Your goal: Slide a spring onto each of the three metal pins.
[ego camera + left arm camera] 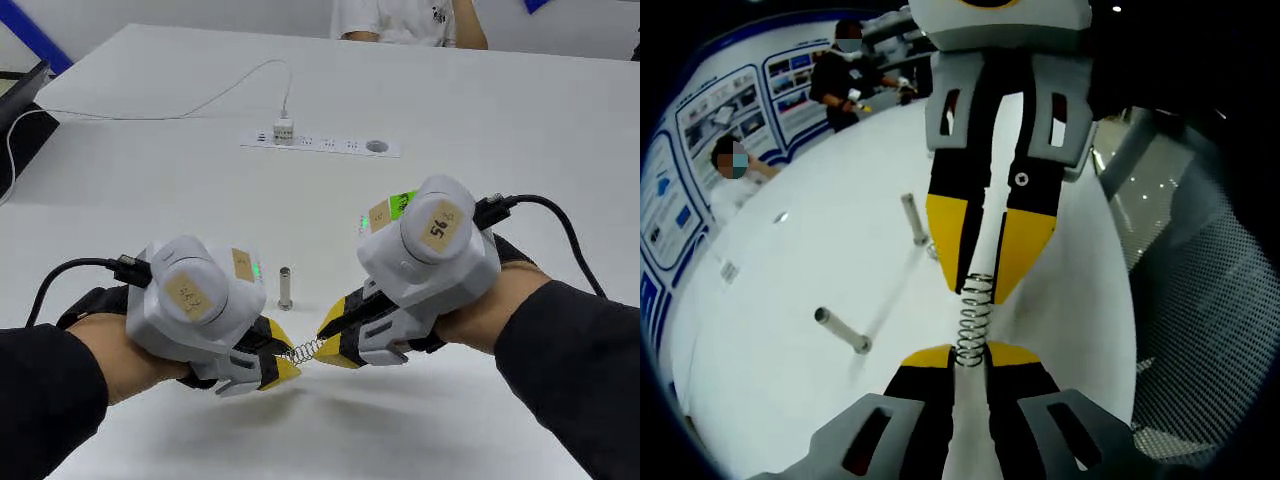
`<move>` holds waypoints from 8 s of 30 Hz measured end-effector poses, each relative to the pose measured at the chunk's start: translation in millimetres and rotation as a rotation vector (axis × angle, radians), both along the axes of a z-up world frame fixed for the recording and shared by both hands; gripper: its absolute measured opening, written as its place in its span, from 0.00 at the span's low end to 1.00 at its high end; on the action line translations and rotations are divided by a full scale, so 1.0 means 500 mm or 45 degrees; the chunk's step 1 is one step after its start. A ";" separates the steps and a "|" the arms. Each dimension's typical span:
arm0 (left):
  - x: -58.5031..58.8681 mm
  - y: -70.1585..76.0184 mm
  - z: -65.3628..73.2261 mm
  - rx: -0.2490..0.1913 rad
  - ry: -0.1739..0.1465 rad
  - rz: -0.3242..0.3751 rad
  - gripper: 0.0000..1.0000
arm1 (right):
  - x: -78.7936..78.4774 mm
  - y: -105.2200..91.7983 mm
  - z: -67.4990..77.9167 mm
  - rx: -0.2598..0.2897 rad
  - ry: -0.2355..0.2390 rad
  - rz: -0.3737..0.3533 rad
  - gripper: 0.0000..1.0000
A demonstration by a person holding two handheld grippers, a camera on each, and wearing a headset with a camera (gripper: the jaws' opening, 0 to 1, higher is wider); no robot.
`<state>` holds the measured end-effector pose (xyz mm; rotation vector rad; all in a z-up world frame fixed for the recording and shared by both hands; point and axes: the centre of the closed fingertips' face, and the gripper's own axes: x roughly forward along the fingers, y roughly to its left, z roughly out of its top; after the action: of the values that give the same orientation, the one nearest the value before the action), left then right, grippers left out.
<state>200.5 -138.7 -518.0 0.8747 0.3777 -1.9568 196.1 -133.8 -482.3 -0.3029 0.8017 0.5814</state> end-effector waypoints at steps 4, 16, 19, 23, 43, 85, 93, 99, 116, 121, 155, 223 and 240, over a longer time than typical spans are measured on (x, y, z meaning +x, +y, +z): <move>-0.003 -0.001 0.005 -0.018 0.037 0.021 0.11 | 0.006 0.006 0.013 -0.007 -0.020 0.015 0.12; -0.005 -0.009 0.011 -0.061 0.130 0.086 0.11 | 0.017 0.010 0.026 -0.022 -0.044 0.039 0.12; -0.003 -0.010 0.011 -0.075 0.158 0.109 0.11 | 0.018 0.008 0.028 -0.018 -0.040 0.038 0.14; 0.002 -0.009 0.012 -0.092 0.182 0.135 0.10 | 0.019 0.002 0.031 -0.020 -0.036 0.030 0.15; 0.012 -0.022 0.037 -0.215 0.165 0.155 0.11 | 0.043 0.009 0.047 -0.025 -0.020 0.068 0.12; 0.039 0.010 0.031 -0.292 0.276 0.311 0.42 | 0.120 -0.054 0.110 -0.148 -0.048 0.080 0.12; 0.037 0.016 0.023 -0.275 0.289 0.316 0.45 | 0.159 -0.074 0.111 -0.180 -0.041 0.067 0.12; 0.039 0.017 0.025 -0.274 0.289 0.317 0.45 | 0.166 -0.070 0.089 -0.201 0.005 0.089 0.12; 0.042 0.022 0.020 -0.265 0.282 0.313 0.44 | 0.176 -0.073 0.048 -0.201 0.073 0.079 0.12; 0.043 0.023 0.018 -0.260 0.283 0.312 0.44 | 0.177 -0.070 0.036 -0.210 0.091 0.080 0.12; 0.045 0.029 0.014 -0.237 0.272 0.318 0.43 | 0.175 -0.075 -0.050 -0.215 0.178 0.011 0.12; 0.017 0.000 0.032 -0.244 0.257 0.253 0.42 | -0.049 -0.143 -0.038 -0.178 0.171 -0.186 0.18; 0.016 -0.002 0.031 -0.241 0.251 0.246 0.41 | -0.099 -0.197 -0.082 -0.186 0.236 -0.284 0.18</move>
<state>208.3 -139.5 -502.5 0.5074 0.3693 -1.8683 146.7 -232.2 -523.5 -0.2909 1.0443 0.3446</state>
